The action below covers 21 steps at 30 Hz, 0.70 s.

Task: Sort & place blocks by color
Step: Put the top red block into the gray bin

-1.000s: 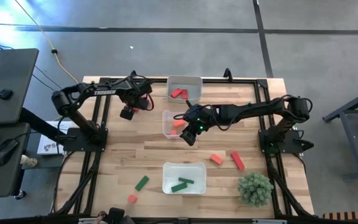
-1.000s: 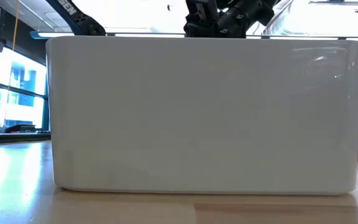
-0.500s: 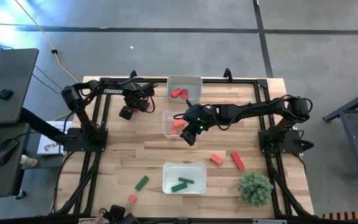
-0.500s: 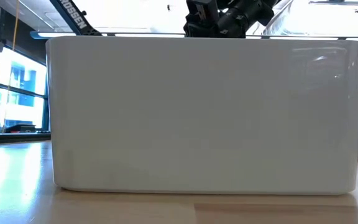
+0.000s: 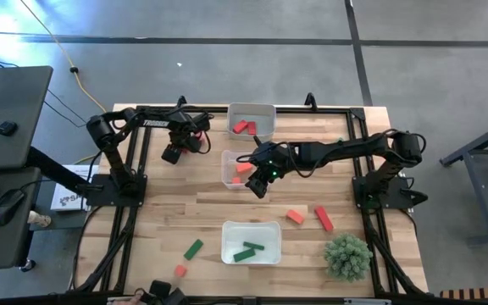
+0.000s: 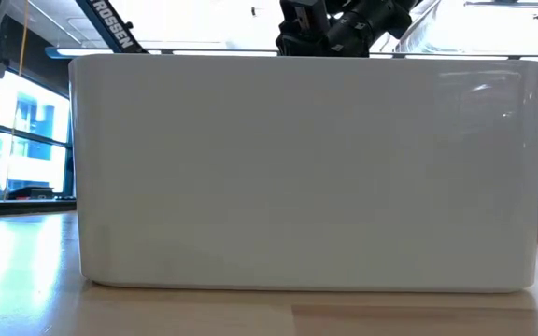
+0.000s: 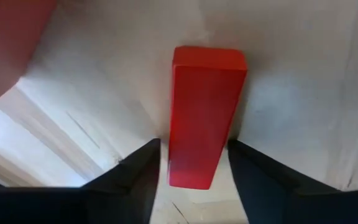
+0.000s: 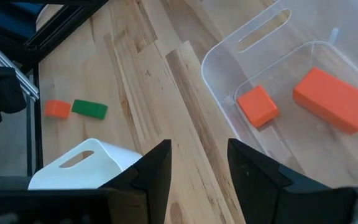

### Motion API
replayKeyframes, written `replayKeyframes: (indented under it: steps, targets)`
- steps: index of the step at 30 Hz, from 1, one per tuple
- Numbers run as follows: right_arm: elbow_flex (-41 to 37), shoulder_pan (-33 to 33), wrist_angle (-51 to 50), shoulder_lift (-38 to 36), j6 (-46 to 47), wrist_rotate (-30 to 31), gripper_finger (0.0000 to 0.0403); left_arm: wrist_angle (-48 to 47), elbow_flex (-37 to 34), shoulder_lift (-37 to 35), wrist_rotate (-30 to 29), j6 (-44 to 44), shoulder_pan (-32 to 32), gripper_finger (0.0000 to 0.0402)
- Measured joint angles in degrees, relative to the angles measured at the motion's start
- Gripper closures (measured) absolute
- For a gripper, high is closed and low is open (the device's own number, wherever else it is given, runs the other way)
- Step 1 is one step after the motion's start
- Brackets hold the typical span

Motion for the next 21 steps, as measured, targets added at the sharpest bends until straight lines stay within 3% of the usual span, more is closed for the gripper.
replayKeyframes:
  steps: [8, 17, 21]
  targets:
    - [0.0, -0.1, 0.0, 0.0, 1.5, 0.1, 0.0257, -0.3, 0.0, 0.0, 1.3, -0.1, 0.0, 0.0321]
    - [0.0, -0.1, 0.0, 0.0, 2.4, 0.0, 0.0257, -1.0, -0.1, -0.8, 2.6, -5.0, 0.1, 0.0322]
    - [0.0, -0.1, 0.0, 0.0, 2.4, 0.0, 0.0257, -1.3, -0.2, -2.6, 6.5, -8.1, 0.1, 0.0321]
